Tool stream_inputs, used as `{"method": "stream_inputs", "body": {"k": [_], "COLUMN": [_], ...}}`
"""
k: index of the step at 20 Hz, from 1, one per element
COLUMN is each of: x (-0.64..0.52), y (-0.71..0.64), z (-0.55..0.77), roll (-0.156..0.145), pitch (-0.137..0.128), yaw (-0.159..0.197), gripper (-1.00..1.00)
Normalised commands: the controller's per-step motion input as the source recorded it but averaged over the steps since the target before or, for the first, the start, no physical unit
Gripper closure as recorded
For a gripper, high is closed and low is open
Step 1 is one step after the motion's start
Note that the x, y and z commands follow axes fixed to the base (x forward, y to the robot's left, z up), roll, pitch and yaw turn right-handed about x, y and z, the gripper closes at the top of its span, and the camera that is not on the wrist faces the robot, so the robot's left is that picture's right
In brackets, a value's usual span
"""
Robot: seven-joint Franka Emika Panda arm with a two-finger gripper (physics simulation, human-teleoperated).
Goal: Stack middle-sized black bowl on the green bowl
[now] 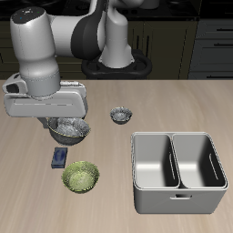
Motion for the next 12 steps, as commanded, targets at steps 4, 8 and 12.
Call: {"method": "stream_inputs", "body": {"k": [4,8,12], "x": [0.07,0.02,0.02], "y": [-0.08,0.07,0.16], "z": [-0.3,-0.4,-0.41], "roll": [-0.014,0.01,0.026], "pitch": [0.031,0.037,0.055], "yaw": [-0.015,0.03,-0.003], "gripper": [1.0,1.0,1.0]}}
